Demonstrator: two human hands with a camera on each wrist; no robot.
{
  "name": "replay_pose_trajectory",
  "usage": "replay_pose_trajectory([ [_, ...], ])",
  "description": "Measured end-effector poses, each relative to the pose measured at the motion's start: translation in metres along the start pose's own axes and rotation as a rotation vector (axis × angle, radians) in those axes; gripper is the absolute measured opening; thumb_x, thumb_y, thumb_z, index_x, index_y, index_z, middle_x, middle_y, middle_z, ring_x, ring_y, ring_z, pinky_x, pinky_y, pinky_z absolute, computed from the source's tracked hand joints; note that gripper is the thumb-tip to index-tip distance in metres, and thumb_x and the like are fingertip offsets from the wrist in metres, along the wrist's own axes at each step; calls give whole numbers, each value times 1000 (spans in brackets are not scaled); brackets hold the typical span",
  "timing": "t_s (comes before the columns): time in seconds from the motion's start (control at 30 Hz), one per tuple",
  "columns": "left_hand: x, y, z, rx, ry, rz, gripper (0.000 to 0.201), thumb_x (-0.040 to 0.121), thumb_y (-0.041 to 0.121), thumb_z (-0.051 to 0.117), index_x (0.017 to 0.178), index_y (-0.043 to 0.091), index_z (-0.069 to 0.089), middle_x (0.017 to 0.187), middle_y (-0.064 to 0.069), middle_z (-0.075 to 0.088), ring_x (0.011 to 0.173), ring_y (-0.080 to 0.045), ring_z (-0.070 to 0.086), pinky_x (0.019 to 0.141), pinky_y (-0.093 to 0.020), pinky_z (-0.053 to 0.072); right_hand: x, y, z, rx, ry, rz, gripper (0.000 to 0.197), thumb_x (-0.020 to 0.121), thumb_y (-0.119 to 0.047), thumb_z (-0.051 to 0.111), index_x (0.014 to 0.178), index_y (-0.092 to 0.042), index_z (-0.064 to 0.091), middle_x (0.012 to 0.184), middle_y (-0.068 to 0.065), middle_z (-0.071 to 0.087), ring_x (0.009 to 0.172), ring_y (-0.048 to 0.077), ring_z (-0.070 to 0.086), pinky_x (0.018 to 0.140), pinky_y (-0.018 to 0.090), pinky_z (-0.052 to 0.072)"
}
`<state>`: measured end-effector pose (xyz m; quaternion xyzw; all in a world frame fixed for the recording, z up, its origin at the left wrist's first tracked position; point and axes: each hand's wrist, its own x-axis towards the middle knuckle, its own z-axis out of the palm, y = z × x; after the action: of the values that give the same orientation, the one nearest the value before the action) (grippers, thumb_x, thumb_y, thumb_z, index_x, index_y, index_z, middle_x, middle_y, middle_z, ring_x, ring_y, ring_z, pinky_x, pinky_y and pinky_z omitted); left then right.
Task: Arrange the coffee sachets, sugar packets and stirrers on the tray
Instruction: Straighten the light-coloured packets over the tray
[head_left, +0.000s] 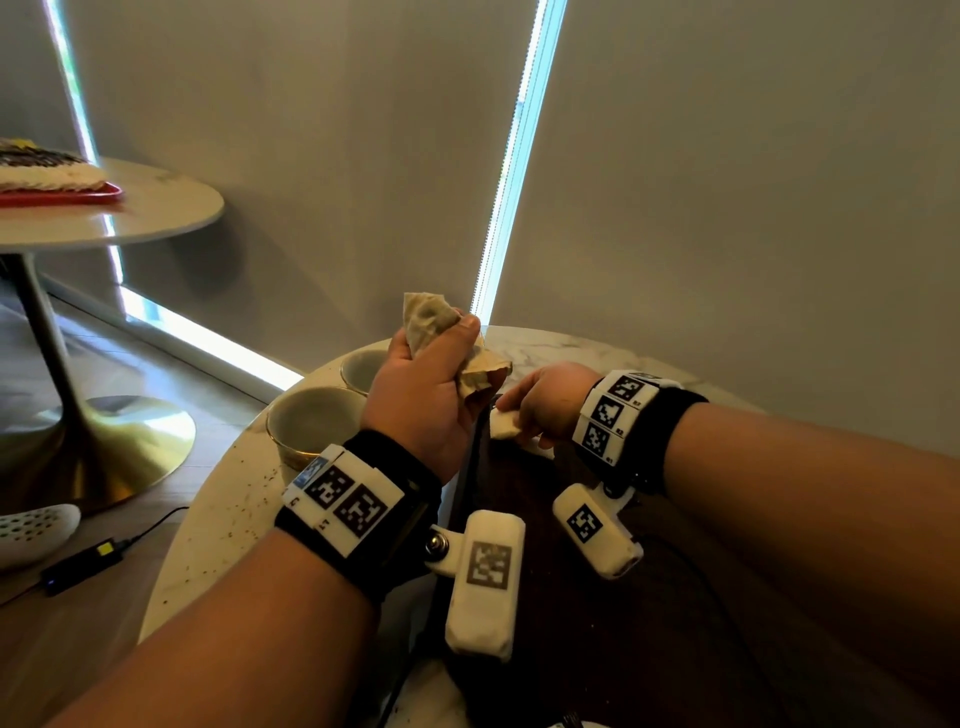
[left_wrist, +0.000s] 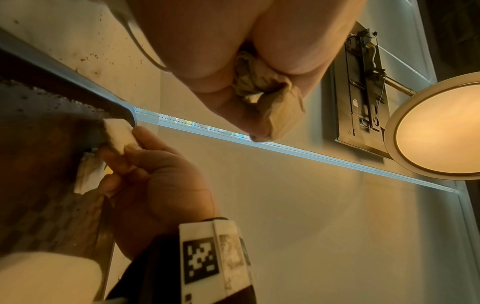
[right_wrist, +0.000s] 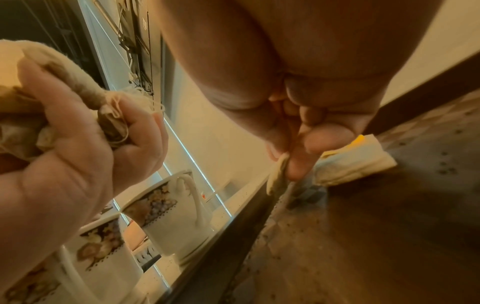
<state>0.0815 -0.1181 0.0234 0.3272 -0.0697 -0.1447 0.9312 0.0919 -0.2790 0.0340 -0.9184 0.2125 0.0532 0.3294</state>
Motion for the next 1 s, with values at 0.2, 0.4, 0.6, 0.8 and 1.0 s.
replay_pose_trajectory([
  [0.2, 0, -1, 0, 0, -8, -4, 19, 94, 12, 67, 112, 14, 60, 95, -9, 64, 70, -17, 72, 68, -33, 60, 5, -1, 6, 30, -24, 8, 30, 90, 1, 59, 116, -9, 70, 82, 3, 70, 61, 12, 67, 51, 23, 53],
  [0.4, -2, -1, 1, -5, -12, -1, 19, 96, 12, 65, 114, 13, 60, 87, -8, 68, 70, -19, 74, 63, -32, 59, 9, -7, -1, -38, -12, -11, 27, 92, -3, 59, 117, -9, 68, 101, 8, 72, 70, 14, 65, 60, 27, 56],
  [0.6, -1, -1, 1, 2, -11, 3, 16, 95, 10, 65, 110, 14, 60, 72, -2, 71, 66, -17, 72, 64, -32, 60, 5, -6, -12, -362, 23, -49, 36, 92, -17, 60, 128, -16, 67, 125, 7, 68, 115, 25, 65, 98, 38, 53],
  [0.8, 0, -2, 0, 27, -13, 3, 15, 96, 11, 65, 110, 14, 60, 88, -8, 66, 70, -18, 73, 66, -32, 59, -11, -9, -12, -494, -35, -124, 29, 96, -17, 58, 121, -24, 71, 123, -6, 67, 114, 13, 60, 98, 27, 46],
  [1.0, 0, -2, 0, 24, -22, -18, 14, 96, 12, 64, 109, 13, 59, 97, -11, 64, 69, -17, 74, 66, -32, 60, -10, -4, 6, -709, -132, -102, 34, 100, -29, 50, 128, -18, 65, 130, 1, 64, 118, 19, 59, 103, 31, 45],
])
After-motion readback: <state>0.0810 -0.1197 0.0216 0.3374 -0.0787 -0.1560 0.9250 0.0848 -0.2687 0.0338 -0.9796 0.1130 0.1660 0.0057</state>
